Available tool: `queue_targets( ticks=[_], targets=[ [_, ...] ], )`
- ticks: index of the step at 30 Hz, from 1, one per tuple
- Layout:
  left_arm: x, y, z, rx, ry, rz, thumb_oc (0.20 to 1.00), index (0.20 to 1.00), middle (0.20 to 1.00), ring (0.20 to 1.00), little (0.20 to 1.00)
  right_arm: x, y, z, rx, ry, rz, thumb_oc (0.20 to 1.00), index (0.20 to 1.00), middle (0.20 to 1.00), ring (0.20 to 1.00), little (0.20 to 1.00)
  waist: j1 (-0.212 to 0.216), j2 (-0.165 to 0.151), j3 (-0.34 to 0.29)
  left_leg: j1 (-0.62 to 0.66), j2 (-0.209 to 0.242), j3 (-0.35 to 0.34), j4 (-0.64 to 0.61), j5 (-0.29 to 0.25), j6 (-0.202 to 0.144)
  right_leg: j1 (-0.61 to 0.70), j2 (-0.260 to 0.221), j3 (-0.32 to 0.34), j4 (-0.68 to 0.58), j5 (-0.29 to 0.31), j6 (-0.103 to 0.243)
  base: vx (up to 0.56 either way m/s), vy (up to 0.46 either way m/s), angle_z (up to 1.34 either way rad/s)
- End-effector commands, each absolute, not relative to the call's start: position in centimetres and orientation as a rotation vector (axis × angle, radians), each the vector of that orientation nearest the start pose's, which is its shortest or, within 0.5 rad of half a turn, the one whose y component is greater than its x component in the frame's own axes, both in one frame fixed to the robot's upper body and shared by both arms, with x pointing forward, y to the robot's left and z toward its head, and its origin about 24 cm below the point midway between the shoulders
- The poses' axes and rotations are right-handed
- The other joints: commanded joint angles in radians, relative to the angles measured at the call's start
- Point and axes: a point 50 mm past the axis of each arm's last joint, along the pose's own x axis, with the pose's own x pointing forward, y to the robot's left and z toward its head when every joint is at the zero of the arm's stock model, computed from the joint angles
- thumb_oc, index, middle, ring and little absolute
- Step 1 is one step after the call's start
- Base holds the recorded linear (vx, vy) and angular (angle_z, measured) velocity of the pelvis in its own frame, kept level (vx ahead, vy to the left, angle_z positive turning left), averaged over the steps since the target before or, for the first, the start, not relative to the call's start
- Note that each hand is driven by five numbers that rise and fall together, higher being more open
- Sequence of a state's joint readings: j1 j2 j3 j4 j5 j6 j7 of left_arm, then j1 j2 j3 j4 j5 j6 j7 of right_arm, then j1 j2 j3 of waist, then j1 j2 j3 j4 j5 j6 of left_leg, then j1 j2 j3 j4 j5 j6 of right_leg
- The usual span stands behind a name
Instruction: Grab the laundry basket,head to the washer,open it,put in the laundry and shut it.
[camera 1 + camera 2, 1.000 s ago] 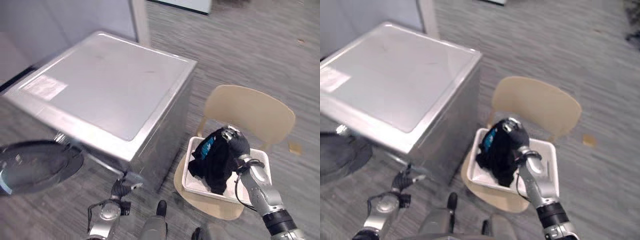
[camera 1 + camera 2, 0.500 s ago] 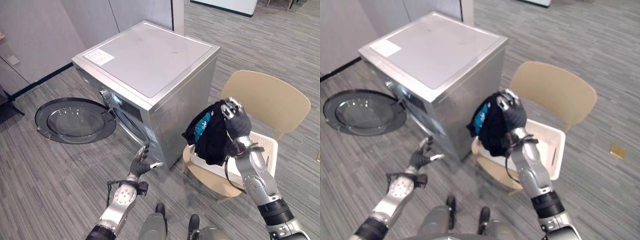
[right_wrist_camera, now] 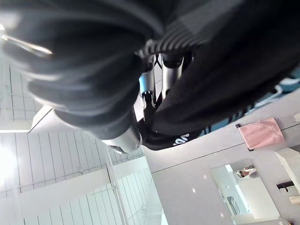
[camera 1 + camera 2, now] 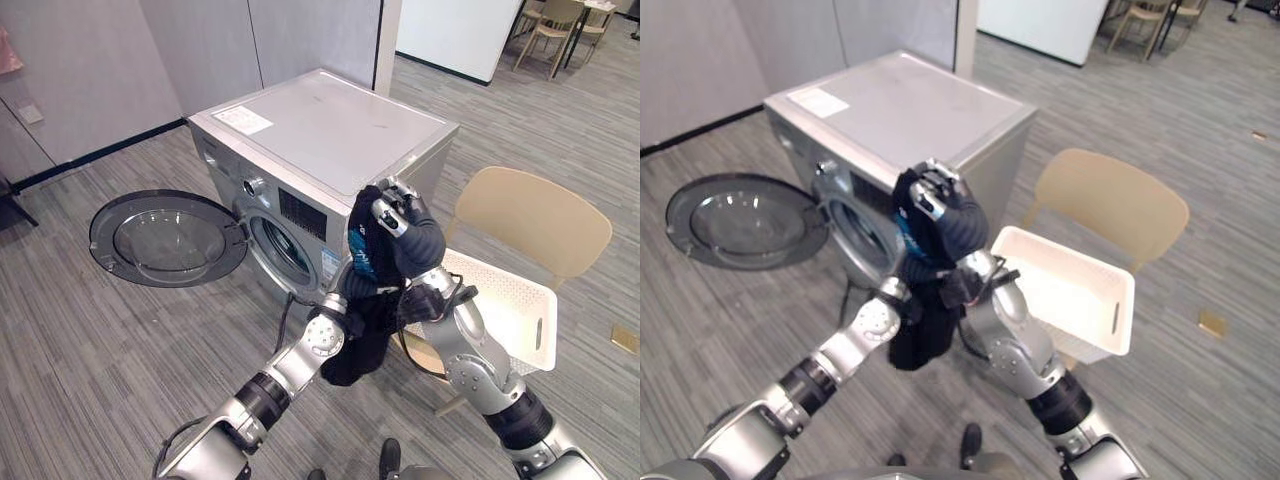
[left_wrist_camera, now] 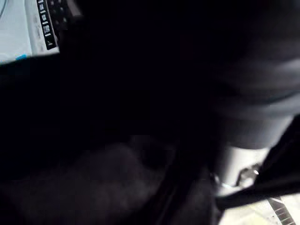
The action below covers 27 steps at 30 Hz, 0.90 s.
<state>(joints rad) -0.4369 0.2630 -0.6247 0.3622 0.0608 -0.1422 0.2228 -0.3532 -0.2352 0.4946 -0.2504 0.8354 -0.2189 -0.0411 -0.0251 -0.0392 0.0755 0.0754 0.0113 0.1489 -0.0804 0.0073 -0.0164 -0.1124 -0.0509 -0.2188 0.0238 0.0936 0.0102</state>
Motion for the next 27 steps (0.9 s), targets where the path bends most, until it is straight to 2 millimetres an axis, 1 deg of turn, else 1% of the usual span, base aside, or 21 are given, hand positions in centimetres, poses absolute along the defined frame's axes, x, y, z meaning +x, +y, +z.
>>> queue_targets(
  ticks=[1,2,3,4,5,6,7,10,11,12,14,15,18,19,20,21,22,23,24,25,27],
  targets=[
    [29.9,5.0,5.8,0.52,-0.237,-0.446,0.2,0.2,0.2,0.2,0.2,24.6,-5.9,21.1,0.756,-0.626,0.741,0.2,0.2,0.2,0.2,0.2,-0.006,-0.014,-0.025,-0.028,0.035,0.024,-0.007,-0.04,-0.02,0.128,-0.012,0.029,0.021,-0.181,0.098,0.02,0.02,-0.21],
    [29.7,5.6,5.6,0.499,-0.224,-0.428,0.2,0.2,0.2,0.2,0.2,24.6,-6.2,19.9,0.751,-0.576,0.726,0.2,0.2,0.2,0.2,0.2,-0.008,-0.013,-0.028,-0.026,0.035,0.029,-0.007,-0.041,-0.02,0.134,-0.014,0.033,0.013,-0.179,0.098,0.03,0.014,-0.17],
    [29.5,6.0,5.4,0.485,-0.213,-0.416,0.2,0.2,0.2,0.2,0.2,24.7,-6.3,19.0,0.745,-0.542,0.716,0.451,0.451,0.451,0.451,0.451,-0.007,-0.012,-0.029,-0.025,0.035,0.031,-0.007,-0.041,-0.02,0.137,-0.014,0.035,0.01,-0.178,0.098,0.02,0.007,-0.11],
    [29.5,6.0,5.3,0.485,-0.212,-0.416,0.2,0.2,0.2,0.2,0.2,24.7,-6.3,19.0,0.746,-0.541,0.716,0.536,0.536,0.536,0.536,0.536,-0.007,-0.011,-0.03,-0.024,0.035,0.031,-0.007,-0.042,-0.02,0.137,-0.014,0.035,0.01,-0.178,0.098,0.02,-0.01,-0.08],
    [29.4,7.1,4.9,0.463,-0.193,-0.372,0.2,0.2,0.2,0.2,0.2,24.7,-6.8,18.1,0.736,-0.511,0.701,1.0,1.0,1.0,1.0,1.0,-0.007,-0.013,-0.031,-0.023,0.035,0.032,-0.007,-0.041,-0.021,0.14,-0.014,0.033,0.006,-0.177,0.097,0.02,-0.014,-0.07],
    [29.1,7.5,4.5,0.459,-0.174,-0.374,0.2,0.2,0.2,0.2,0.2,24.6,-7.1,17.6,0.733,-0.49,0.689,1.0,1.0,1.0,1.0,1.0,-0.007,-0.013,-0.032,-0.022,0.035,0.032,-0.007,-0.041,-0.022,0.143,-0.014,0.034,0.003,-0.177,0.097,0.02,-0.016,-0.05],
    [28.1,8.1,3.5,0.455,-0.136,-0.384,0.2,0.2,0.2,0.2,0.2,24.7,-8.4,16.4,0.634,-0.466,0.633,1.0,1.0,1.0,1.0,1.0,-0.006,-0.01,-0.03,-0.023,0.034,0.032,-0.007,-0.039,-0.022,0.147,-0.014,0.032,-0.003,-0.175,0.098,0.02,-0.017,-0.07],
    [27.7,8.7,3.1,0.428,-0.119,-0.354,0.2,0.2,0.2,0.2,0.2,24.7,-9.7,14.8,0.576,-0.415,0.564,1.0,1.0,1.0,1.0,1.0,-0.007,-0.012,-0.029,-0.024,0.034,0.03,-0.007,-0.038,-0.024,0.15,-0.014,0.03,-0.009,-0.174,0.098,0.0,-0.011,-0.04],
    [26.7,9.6,2.4,0.424,-0.088,-0.345,0.2,0.2,0.2,0.2,0.2,24.4,-12.0,13.7,0.407,-0.412,0.461,1.0,1.0,1.0,1.0,1.0,-0.009,-0.011,-0.026,-0.025,0.034,0.027,-0.007,-0.038,-0.024,0.152,-0.015,0.029,-0.015,-0.172,0.099,0.0,0.0,0.0],
    [26.7,9.6,2.3,0.424,-0.087,-0.346,0.2,0.2,0.2,0.2,0.2,24.4,-12.0,13.7,0.406,-0.41,0.46,1.0,1.0,1.0,1.0,1.0,-0.009,-0.011,-0.028,-0.025,0.034,0.027,-0.007,-0.038,-0.024,0.152,-0.015,0.029,-0.015,-0.172,0.099,0.0,0.0,0.0],
    [25.8,11.2,1.6,0.421,-0.047,-0.317,0.2,0.2,0.2,0.2,0.2,23.8,-14.6,13.1,0.181,-0.424,0.335,1.0,1.0,1.0,1.0,1.0,-0.011,-0.009,-0.028,-0.026,0.034,0.026,-0.007,-0.038,-0.023,0.154,-0.016,0.029,-0.019,-0.169,0.101,0.0,0.0,0.0],
    [25.3,12.6,1.5,0.416,-0.034,-0.282,0.2,0.2,0.2,0.2,0.2,23.1,-16.9,12.9,-0.071,-0.446,0.228,1.0,1.0,1.0,1.0,1.0,-0.014,-0.006,-0.025,-0.028,0.033,0.024,-0.007,-0.037,-0.022,0.153,-0.015,0.027,-0.023,-0.169,0.104,0.0,0.0,0.0],
    [23.8,14.8,1.0,0.423,0.007,-0.257,0.2,0.2,0.2,0.2,0.2,21.8,-19.4,11.8,-0.244,-0.386,0.143,1.0,1.0,1.0,1.0,1.0,-0.015,0.001,-0.023,-0.029,0.034,0.021,-0.007,-0.035,-0.021,0.156,-0.015,0.027,-0.025,-0.17,0.106,0.0,0.0,0.0],
    [23.5,15.2,1.0,0.411,0.016,-0.258,0.2,0.2,0.2,0.2,0.2,21.5,-20.0,11.0,-0.296,-0.341,0.131,1.0,1.0,1.0,1.0,1.0,-0.018,0.002,-0.022,-0.03,0.034,0.022,-0.007,-0.034,-0.02,0.154,-0.015,0.027,-0.025,-0.169,0.107,0.01,0.005,-0.05],
    [23.4,17.1,0.4,0.35,0.072,-0.203,0.2,0.2,0.2,0.2,0.2,21.5,-21.4,8.8,-0.364,-0.214,0.106,1.0,1.0,1.0,1.0,1.0,-0.024,0.006,-0.024,-0.03,0.034,0.026,-0.007,-0.031,-0.021,0.153,-0.016,0.032,-0.024,-0.168,0.109,0.01,0.003,-0.04],
    [23.4,17.2,0.4,0.35,0.072,-0.202,0.2,0.2,0.2,0.2,0.2,21.5,-21.4,8.7,-0.364,-0.214,0.107,1.0,1.0,1.0,1.0,1.0,-0.024,0.006,-0.024,-0.029,0.034,0.026,-0.007,-0.031,-0.021,0.153,-0.016,0.033,-0.024,-0.168,0.109,0.0,0.0,0.0],
    [22.7,19.7,0.2,0.361,0.113,-0.143,0.2,0.2,0.2,0.2,0.2,20.9,-22.9,6.5,-0.462,-0.079,0.105,1.0,1.0,1.0,1.0,1.0,-0.027,0.012,-0.02,-0.026,0.035,0.03,-0.007,-0.031,-0.021,0.153,-0.016,0.039,-0.02,-0.169,0.108,0.0,0.0,0.0],
    [22.7,19.7,0.2,0.361,0.114,-0.142,0.2,0.2,0.2,0.2,0.2,20.9,-22.9,6.4,-0.462,-0.079,0.106,1.0,1.0,1.0,1.0,1.0,-0.028,0.012,-0.021,-0.025,0.035,0.03,-0.007,-0.032,-0.022,0.153,-0.016,0.039,-0.019,-0.169,0.108,0.02,0.0,-0.05],
    [21.6,21.7,-0.8,0.392,0.182,-0.106,0.2,0.2,0.2,0.2,0.2,19.8,-24.2,3.6,-0.512,0.075,0.116,1.0,1.0,1.0,1.0,1.0,-0.03,0.015,-0.015,-0.019,0.036,0.032,-0.007,-0.032,-0.022,0.156,-0.015,0.044,-0.014,-0.173,0.106,0.01,-0.002,-0.03],
    [21.6,21.7,-0.8,0.392,0.182,-0.106,0.2,0.2,0.2,0.2,0.2,19.8,-24.2,3.6,-0.512,0.075,0.116,1.0,1.0,1.0,1.0,1.0,-0.03,0.015,-0.016,-0.02,0.036,0.031,-0.007,-0.032,-0.022,0.155,-0.015,0.044,-0.015,-0.173,0.106,0.01,-0.005,-0.05],
    [19.5,24.0,-3.1,0.445,0.328,-0.065,0.2,0.2,0.2,0.2,0.2,18.1,-25.6,-0.6,-0.519,0.291,0.095,1.0,1.0,1.0,1.0,1.0,-0.03,0.021,-0.007,-0.015,0.037,0.033,-0.007,-0.03,-0.02,0.155,-0.013,0.049,-0.006,-0.178,0.102,0.01,-0.009,-0.04]
  ],
)
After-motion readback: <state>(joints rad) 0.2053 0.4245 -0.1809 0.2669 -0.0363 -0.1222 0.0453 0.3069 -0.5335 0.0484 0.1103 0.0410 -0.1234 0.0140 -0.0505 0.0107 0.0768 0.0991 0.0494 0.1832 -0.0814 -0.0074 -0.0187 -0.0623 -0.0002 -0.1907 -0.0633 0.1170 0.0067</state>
